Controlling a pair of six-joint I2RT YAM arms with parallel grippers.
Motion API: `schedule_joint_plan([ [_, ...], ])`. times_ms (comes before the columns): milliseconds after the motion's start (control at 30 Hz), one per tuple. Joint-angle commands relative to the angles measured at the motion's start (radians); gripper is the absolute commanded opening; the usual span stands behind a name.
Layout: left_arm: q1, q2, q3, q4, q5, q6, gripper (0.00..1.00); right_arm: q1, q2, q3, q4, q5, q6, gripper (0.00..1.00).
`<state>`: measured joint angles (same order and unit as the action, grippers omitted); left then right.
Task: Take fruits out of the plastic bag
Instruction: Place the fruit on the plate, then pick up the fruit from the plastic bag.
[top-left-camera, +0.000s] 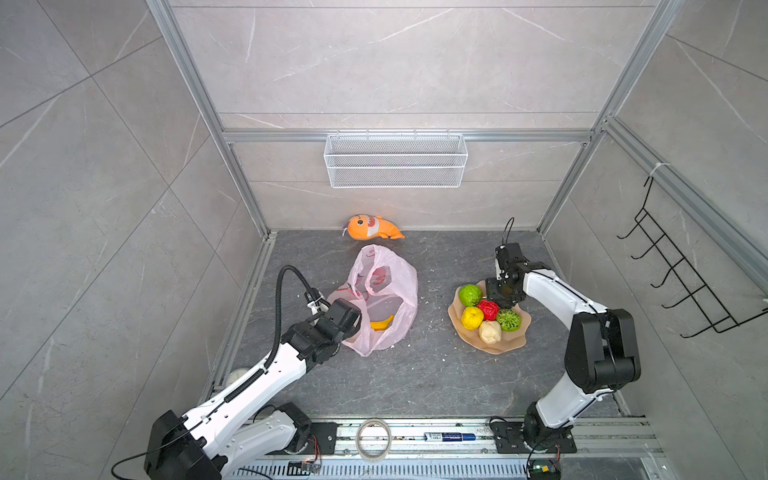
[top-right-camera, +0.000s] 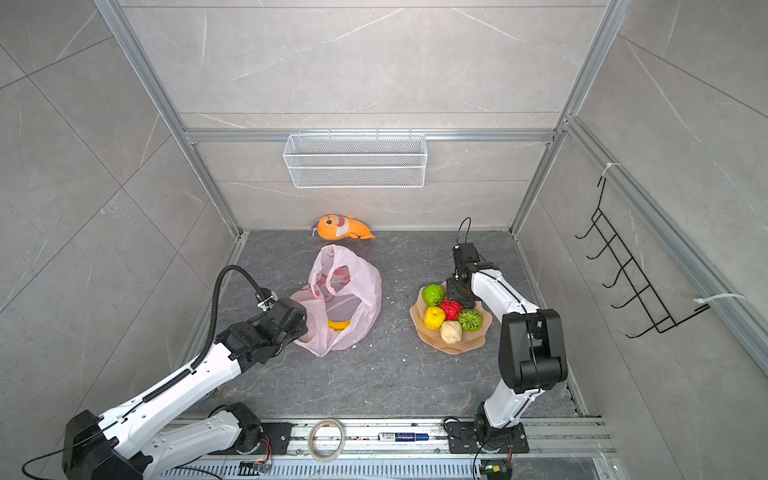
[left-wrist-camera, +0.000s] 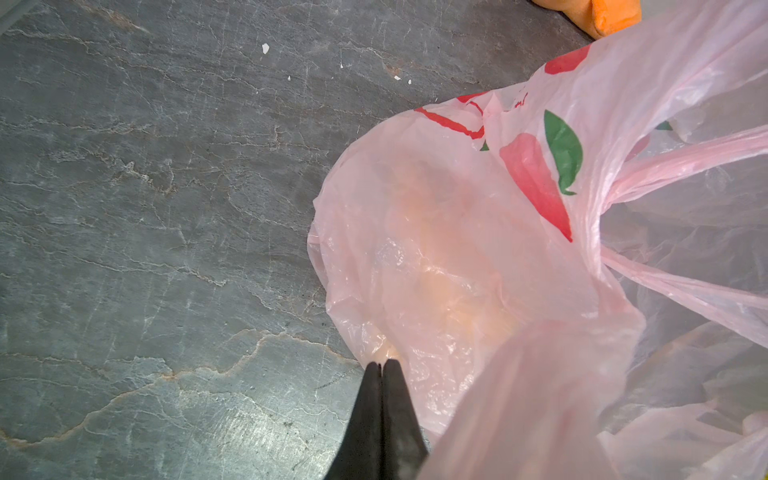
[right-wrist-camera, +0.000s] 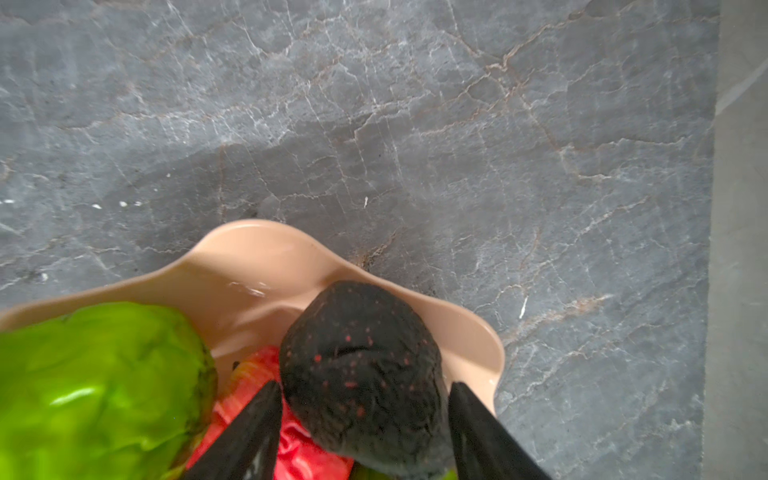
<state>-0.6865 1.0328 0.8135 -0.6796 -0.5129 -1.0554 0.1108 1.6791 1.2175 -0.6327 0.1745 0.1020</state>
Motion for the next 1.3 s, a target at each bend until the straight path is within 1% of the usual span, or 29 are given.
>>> schedule_joint_plan([
  [0, 0.003, -0.019, 0.024, 0.003, -0.004, 0.006, 0.00, 0.000, -0.051, 0.030, -0.038, -0.029, 0.026, 0.66],
  [333, 0.005, -0.020, 0.026, 0.001, -0.009, 0.011, 0.00, 0.024, -0.145, 0.008, -0.087, -0.063, 0.060, 0.65],
  [500, 0.005, -0.031, 0.022, -0.021, -0.017, 0.005, 0.00, 0.097, -0.200, 0.001, -0.115, -0.054, 0.087, 0.65],
  [700, 0.005, -0.051, 0.015, -0.073, -0.027, -0.010, 0.00, 0.249, -0.246, 0.095, -0.183, 0.001, 0.125, 0.65],
  [767, 0.004, -0.058, 0.011, -0.096, -0.027, -0.017, 0.00, 0.297, -0.260, 0.130, -0.187, -0.002, 0.151, 0.64],
  [933, 0.004, -0.072, -0.004, -0.161, -0.016, -0.039, 0.00, 0.414, -0.271, 0.162, -0.078, -0.159, 0.242, 0.59],
  [1133, 0.003, -0.091, -0.025, -0.222, 0.000, -0.063, 0.00, 0.617, -0.160, 0.269, 0.017, -0.205, 0.311, 0.57],
  [1200, 0.004, -0.101, -0.027, -0.240, -0.005, -0.074, 0.00, 0.668, -0.109, 0.312, 0.055, -0.236, 0.325, 0.56],
  [1267, 0.003, -0.104, -0.021, -0.273, -0.017, -0.088, 0.00, 0.714, -0.028, 0.374, 0.075, -0.275, 0.330, 0.55],
])
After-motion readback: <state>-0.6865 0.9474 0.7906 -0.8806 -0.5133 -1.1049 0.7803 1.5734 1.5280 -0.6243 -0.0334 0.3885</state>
